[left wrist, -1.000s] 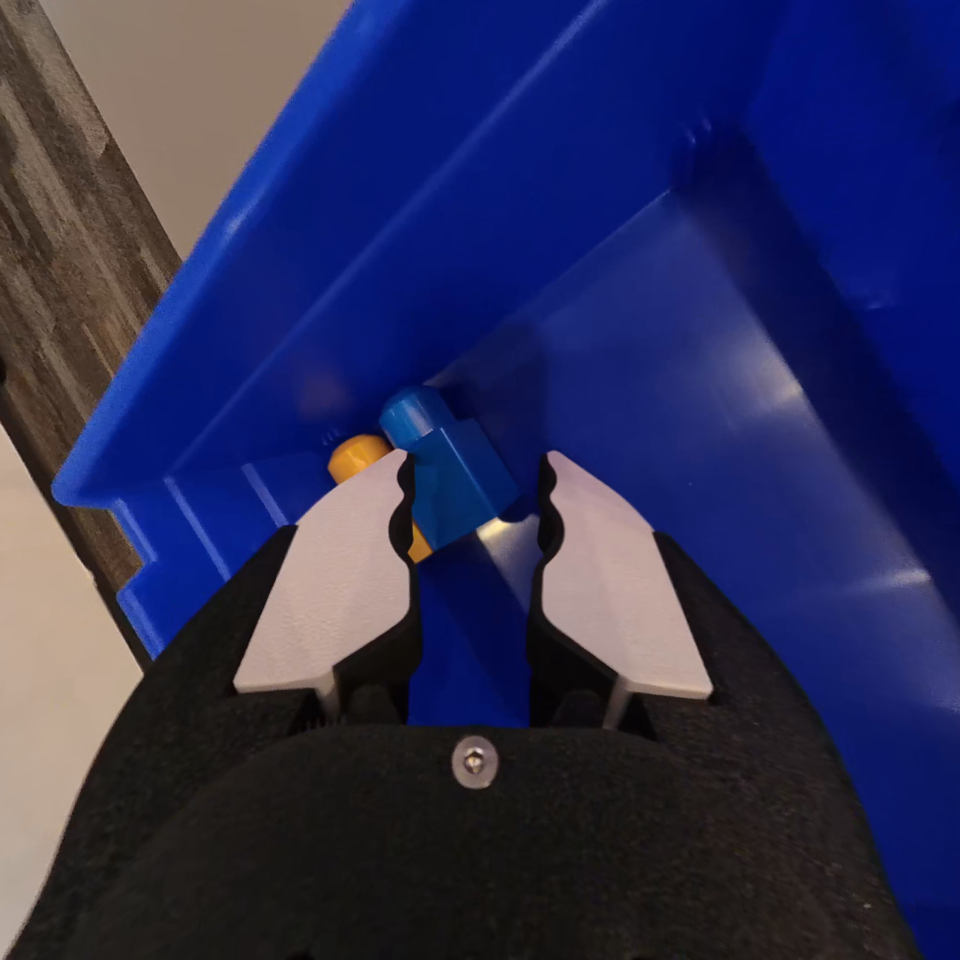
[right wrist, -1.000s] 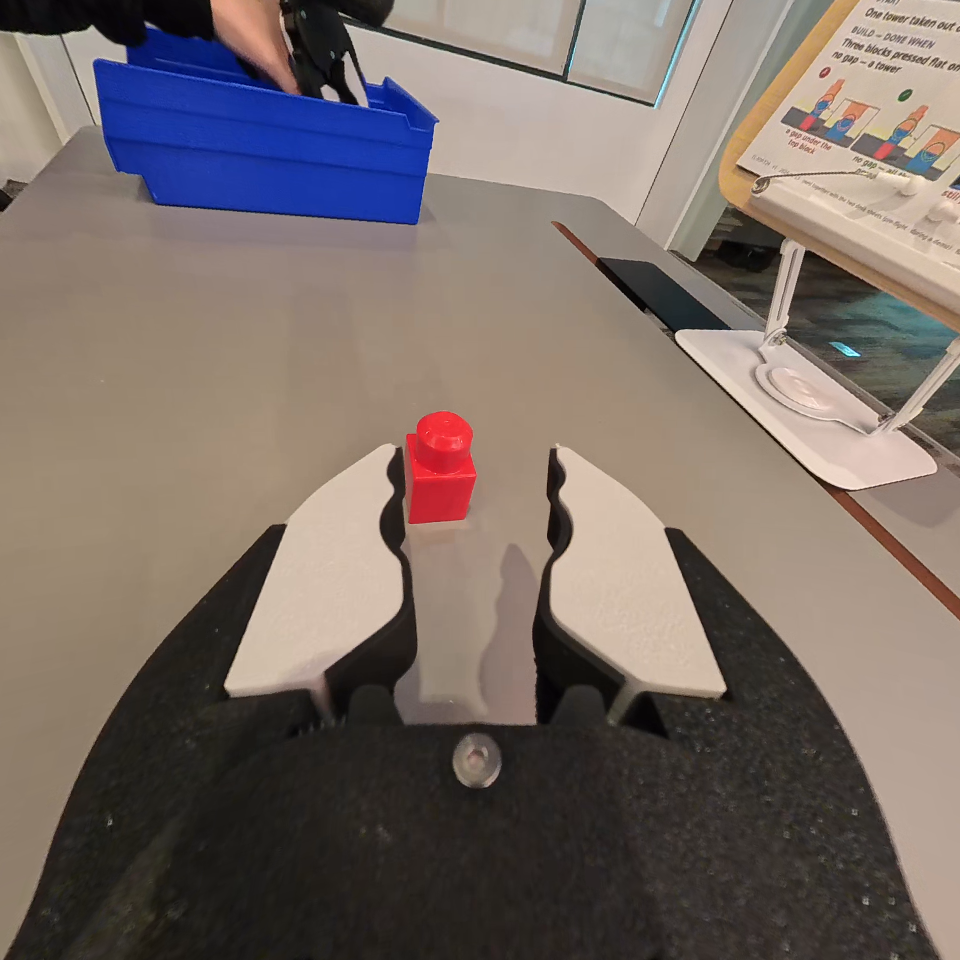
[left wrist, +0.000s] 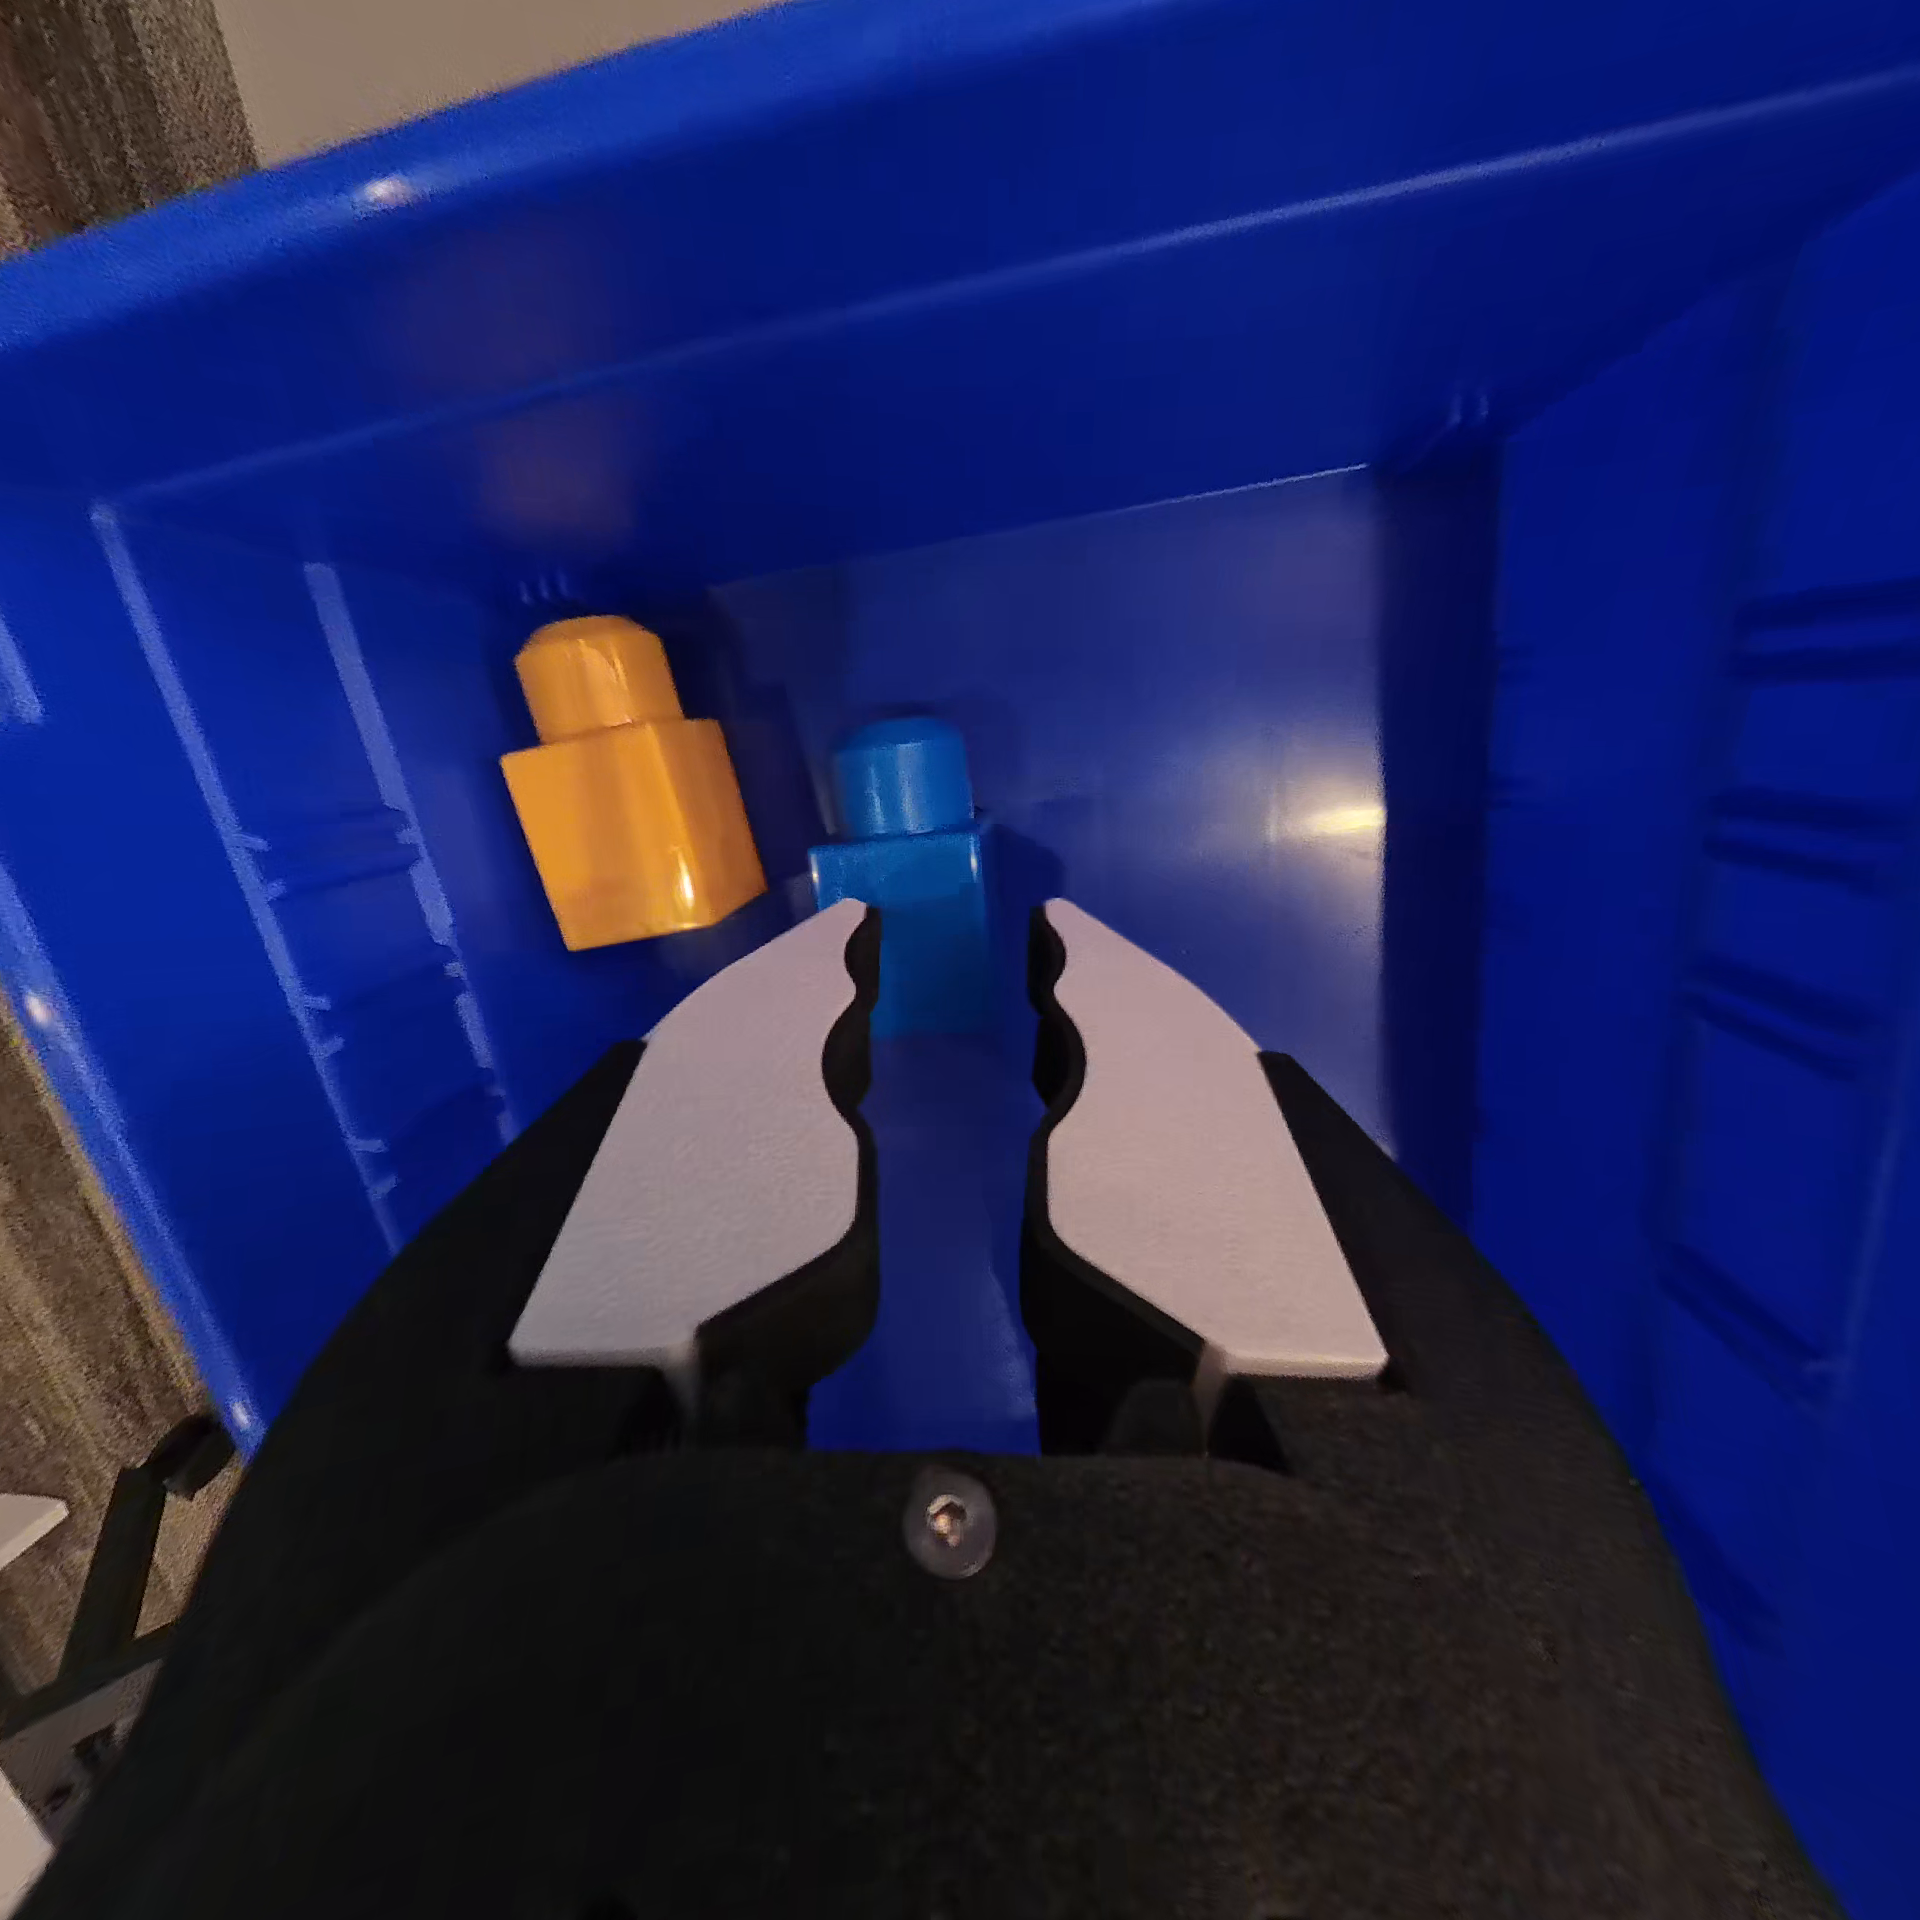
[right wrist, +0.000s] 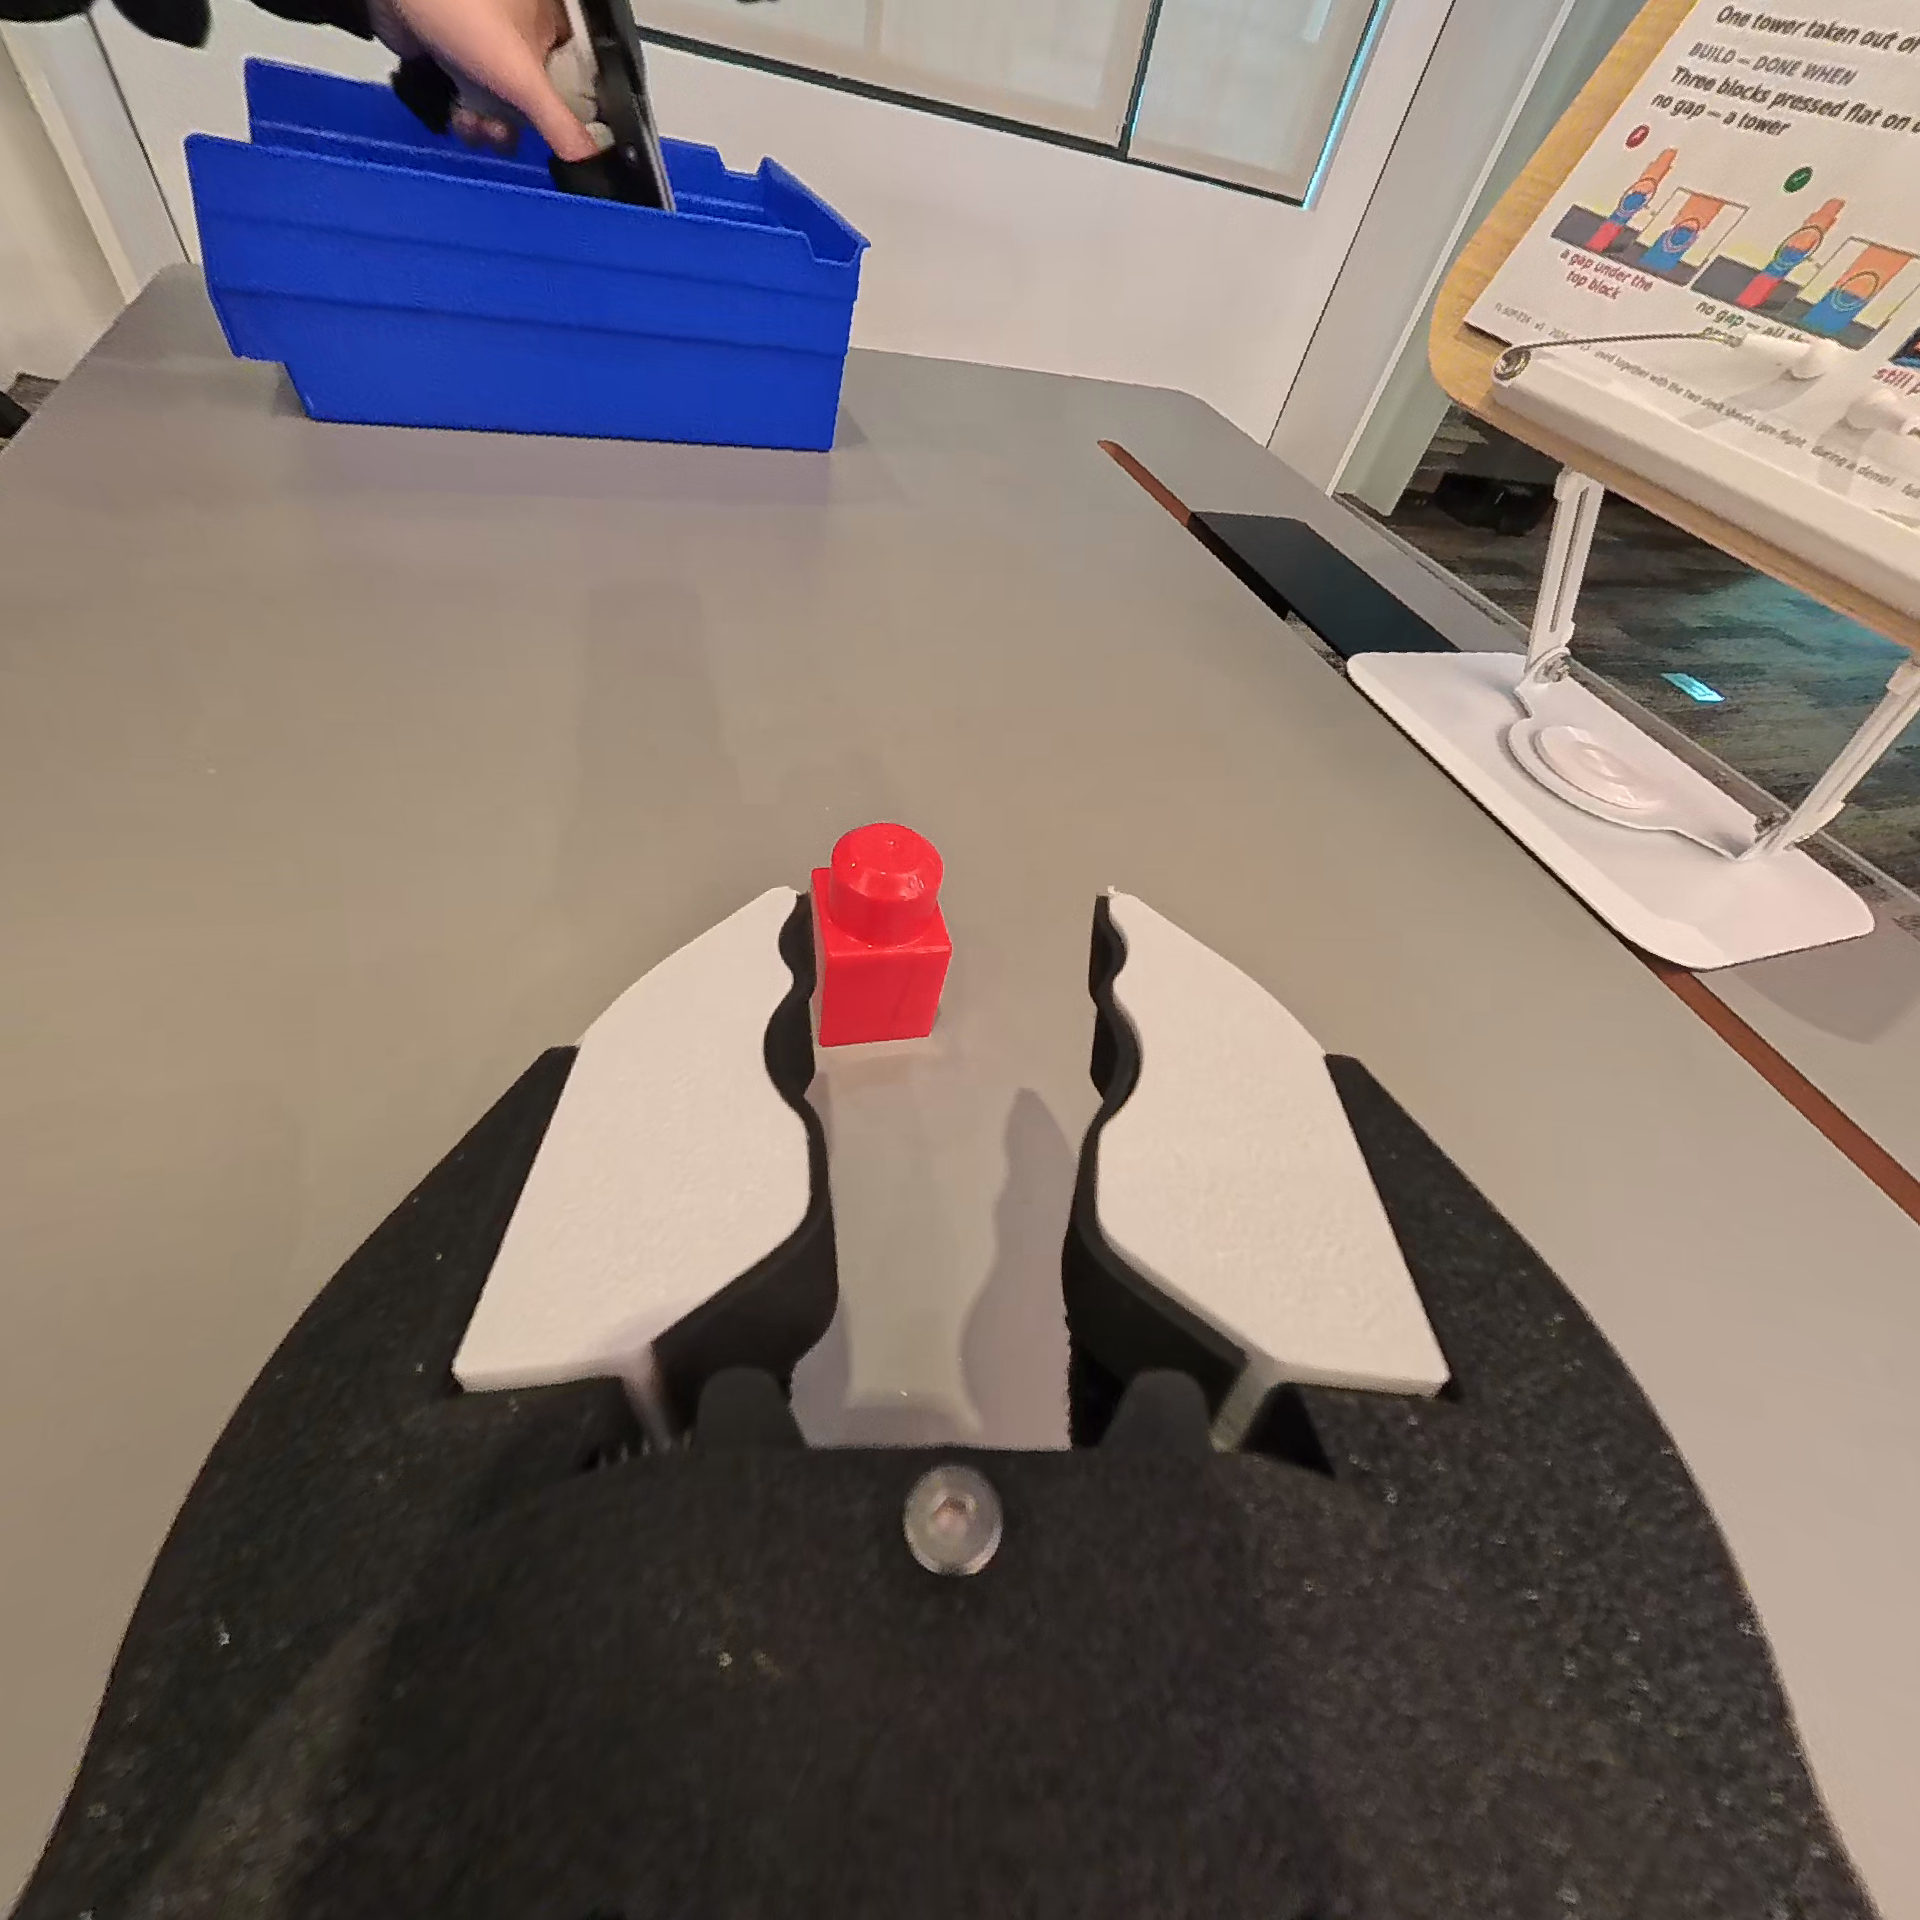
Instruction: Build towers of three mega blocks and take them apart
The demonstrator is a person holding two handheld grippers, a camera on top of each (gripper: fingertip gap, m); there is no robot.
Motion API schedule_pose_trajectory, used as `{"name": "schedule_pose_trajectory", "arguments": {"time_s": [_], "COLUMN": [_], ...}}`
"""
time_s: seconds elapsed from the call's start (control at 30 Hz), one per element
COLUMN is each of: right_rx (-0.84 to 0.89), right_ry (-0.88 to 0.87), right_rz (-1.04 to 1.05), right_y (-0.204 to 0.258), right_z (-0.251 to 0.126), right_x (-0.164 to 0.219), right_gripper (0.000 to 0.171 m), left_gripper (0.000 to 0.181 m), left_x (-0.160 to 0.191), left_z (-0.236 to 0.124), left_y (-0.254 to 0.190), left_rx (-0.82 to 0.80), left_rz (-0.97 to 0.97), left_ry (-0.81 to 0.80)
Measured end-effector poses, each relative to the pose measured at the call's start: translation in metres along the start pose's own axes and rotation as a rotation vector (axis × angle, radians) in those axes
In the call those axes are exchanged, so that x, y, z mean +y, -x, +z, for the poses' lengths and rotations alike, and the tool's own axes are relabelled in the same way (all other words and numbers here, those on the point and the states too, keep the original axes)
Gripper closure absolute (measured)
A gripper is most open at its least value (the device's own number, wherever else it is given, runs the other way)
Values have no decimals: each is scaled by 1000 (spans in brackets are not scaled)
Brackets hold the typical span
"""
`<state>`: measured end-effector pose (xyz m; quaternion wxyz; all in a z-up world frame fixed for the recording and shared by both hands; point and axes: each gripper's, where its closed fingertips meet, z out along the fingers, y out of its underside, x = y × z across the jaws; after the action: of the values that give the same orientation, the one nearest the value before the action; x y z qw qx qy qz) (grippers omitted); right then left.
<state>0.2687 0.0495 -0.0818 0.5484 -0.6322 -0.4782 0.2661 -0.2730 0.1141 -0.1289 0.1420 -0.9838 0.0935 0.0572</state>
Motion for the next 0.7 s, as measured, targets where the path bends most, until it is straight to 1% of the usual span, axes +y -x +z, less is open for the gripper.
{"name": "schedule_pose_trajectory", "arguments": {"time_s": [0.07, 0.13, 0.27, 0.5, 0.7], "right_rx": [-1, 1, -1, -12, -17], "right_ry": [-2, -5, -13, 4, 3], "right_rz": [-1, 2, 10, 8, 18], "right_y": [1, 1, 0, 2, 2], "right_z": [0, -1, -2, 0, 1], "right_x": [-1, -1, -2, 1, 1], "right_gripper": [121, 121, 121, 122, 124], "left_gripper": [154, 148, 145, 142, 144], "left_x": [-1, 1, 4, 17, 9], "left_z": [1, -1, -2, 18, 22], "left_y": [4, 5, 9, 8, 6], "left_rx": [-13, -10, -5, 2, -4], "left_rz": [-10, -10, -26, -27, 9], "left_ry": [17, 42, 51, 133, 89]}}
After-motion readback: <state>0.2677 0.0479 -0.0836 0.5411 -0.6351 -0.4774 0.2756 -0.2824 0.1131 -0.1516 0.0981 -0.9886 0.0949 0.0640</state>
